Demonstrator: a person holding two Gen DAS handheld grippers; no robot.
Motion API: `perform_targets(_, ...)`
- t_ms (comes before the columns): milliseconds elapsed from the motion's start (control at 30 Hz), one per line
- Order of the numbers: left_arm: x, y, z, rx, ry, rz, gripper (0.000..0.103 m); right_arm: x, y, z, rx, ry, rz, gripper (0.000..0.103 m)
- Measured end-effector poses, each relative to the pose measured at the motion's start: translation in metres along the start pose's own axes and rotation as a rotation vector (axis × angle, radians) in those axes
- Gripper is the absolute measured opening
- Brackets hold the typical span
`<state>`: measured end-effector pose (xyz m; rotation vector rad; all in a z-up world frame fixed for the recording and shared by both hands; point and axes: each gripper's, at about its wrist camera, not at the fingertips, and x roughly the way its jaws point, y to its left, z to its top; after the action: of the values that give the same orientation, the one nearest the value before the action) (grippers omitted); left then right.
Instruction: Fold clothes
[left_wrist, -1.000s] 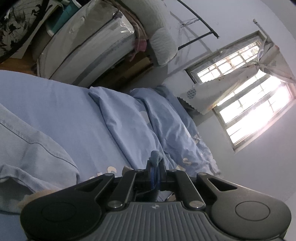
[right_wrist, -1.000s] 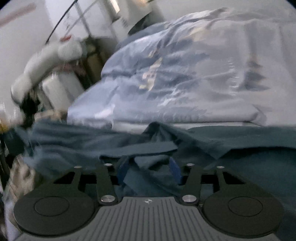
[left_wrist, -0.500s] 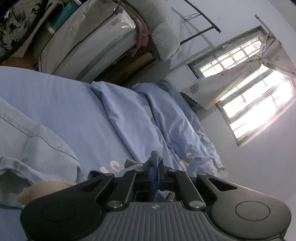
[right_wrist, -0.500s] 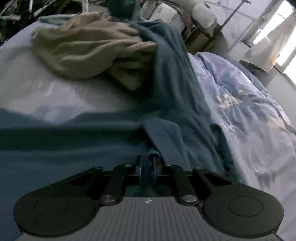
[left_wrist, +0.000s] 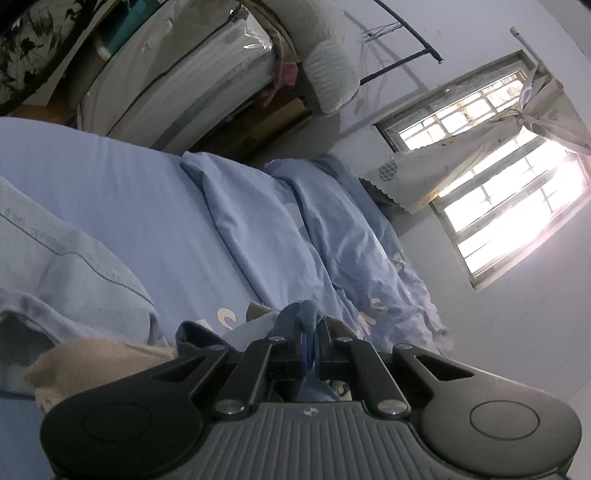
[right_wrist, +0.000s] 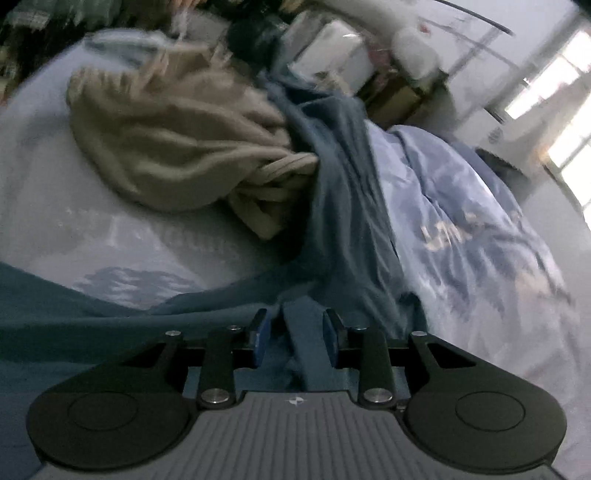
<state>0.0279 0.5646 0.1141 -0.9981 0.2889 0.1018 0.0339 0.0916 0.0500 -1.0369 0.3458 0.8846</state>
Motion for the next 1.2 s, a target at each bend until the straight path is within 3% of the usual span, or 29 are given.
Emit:
perform_targets(100,0.001,-0.001,0.001,0.008,0.010,-0.009,0.001,0.040,0.010,0.003,-0.119,0.082,0.032,0.030)
perform_targets(200,0.000,-0.001,0.002,0.013,0.012,-0.022,0.001,0.062,0.011,0.002,-0.145,0.121,0.025,0.027)
perform_targets(233,0.001,0.000,0.002,0.012,0.011,-0.025,0.001,0.067,0.009,0.003,-0.131,0.123,0.021,0.008)
perform_targets(367,0.002,0.004,0.001,0.004,0.017,-0.030,0.001,0.062,-0.023,0.008,0.091,0.080,0.029,0.004)
perform_targets(700,0.001,0.011,0.001,-0.015,0.016,-0.035,0.001,0.039,-0.138,0.007,0.803,-0.077,0.121,0.004)
perform_targets(833,0.001,0.012,0.002,-0.016,0.018,-0.035,0.001,0.059,-0.168,0.012,0.997,-0.071,0.122,0.004)
perform_targets(900,0.002,0.012,0.003,-0.016,0.019,-0.033,0.001,0.075,-0.172,0.015,1.036,-0.034,0.117,0.005)
perform_targets(1000,0.002,0.011,0.003,-0.006,0.021,-0.031,0.001,0.091,-0.166,0.017,0.992,0.018,0.087,0.021)
perform_targets(1067,0.002,0.010,0.004,0.005,0.019,-0.031,0.001,0.093,-0.163,0.014,0.983,0.027,0.075,0.038)
perform_targets(1200,0.000,0.009,0.008,0.019,0.000,-0.018,0.001,0.056,-0.158,-0.009,0.971,-0.055,0.026,0.048)
